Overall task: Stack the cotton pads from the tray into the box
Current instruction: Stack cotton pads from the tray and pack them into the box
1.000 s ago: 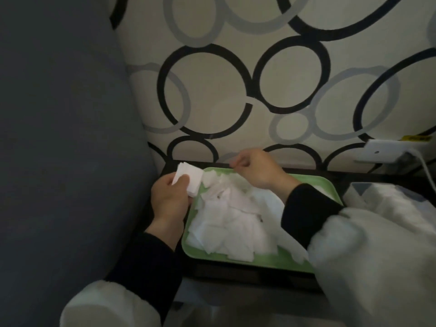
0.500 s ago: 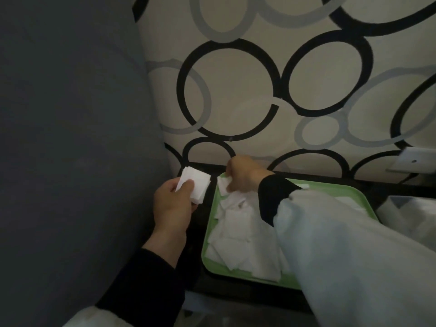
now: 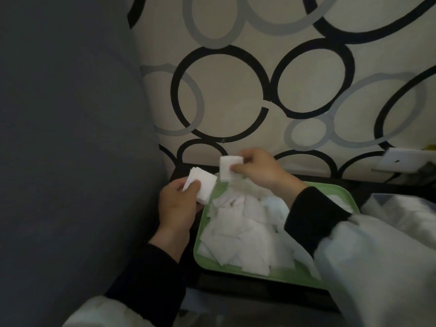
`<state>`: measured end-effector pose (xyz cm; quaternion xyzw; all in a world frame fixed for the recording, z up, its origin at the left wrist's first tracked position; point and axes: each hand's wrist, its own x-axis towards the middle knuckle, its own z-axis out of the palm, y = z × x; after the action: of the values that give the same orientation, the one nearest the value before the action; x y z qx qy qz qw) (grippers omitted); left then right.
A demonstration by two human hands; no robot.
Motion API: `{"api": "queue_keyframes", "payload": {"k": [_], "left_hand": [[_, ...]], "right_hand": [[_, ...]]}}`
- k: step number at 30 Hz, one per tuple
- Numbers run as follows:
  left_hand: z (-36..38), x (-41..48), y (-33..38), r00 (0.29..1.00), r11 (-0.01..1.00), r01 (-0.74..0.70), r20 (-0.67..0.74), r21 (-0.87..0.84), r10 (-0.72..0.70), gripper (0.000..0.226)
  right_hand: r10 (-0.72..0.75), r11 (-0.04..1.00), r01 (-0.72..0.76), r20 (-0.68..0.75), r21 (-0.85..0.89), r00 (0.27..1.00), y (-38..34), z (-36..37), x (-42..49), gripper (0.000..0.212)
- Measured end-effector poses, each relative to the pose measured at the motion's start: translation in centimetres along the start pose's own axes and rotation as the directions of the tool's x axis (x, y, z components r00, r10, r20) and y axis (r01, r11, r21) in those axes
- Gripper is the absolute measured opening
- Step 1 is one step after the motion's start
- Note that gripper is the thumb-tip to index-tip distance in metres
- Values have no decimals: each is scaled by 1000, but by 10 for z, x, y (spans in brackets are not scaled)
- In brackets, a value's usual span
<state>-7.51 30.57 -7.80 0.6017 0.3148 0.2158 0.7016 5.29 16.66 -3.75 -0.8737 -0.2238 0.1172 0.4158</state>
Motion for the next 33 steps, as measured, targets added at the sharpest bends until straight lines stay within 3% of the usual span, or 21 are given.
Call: {"api": "queue_keyframes", "payload": {"k": [5, 8, 13, 16, 23, 26, 33], "left_hand": [[26, -28, -1, 987, 999, -9, 161, 52, 0, 11], [47, -55, -1, 961, 999, 30, 275, 34, -38, 12], [73, -98, 4, 903, 999, 50, 428, -1, -45, 17], [81, -110, 4, 879, 998, 61, 475, -10, -49, 17], [92, -116, 1, 876, 992, 123, 473, -34, -92, 17], [97, -114, 2, 878, 982, 183, 456, -36, -147, 27], [100, -103, -11, 865, 996, 55, 495, 69, -82, 23]], "right_hand": [[122, 875, -100, -16, 474, 992, -6, -42, -79, 10], [181, 769, -155, 21, 620, 983, -3, -56, -121, 15], [283, 707, -183, -36, 683, 958, 24, -62, -154, 20], [300, 720, -180, -67, 670, 952, 35, -65, -159, 23], [317, 722, -180, -87, 668, 944, 47, -66, -161, 33], [317, 745, -190, -89, 640, 944, 53, -66, -158, 34], [264, 830, -184, -80, 527, 961, 63, -65, -150, 28]]}}
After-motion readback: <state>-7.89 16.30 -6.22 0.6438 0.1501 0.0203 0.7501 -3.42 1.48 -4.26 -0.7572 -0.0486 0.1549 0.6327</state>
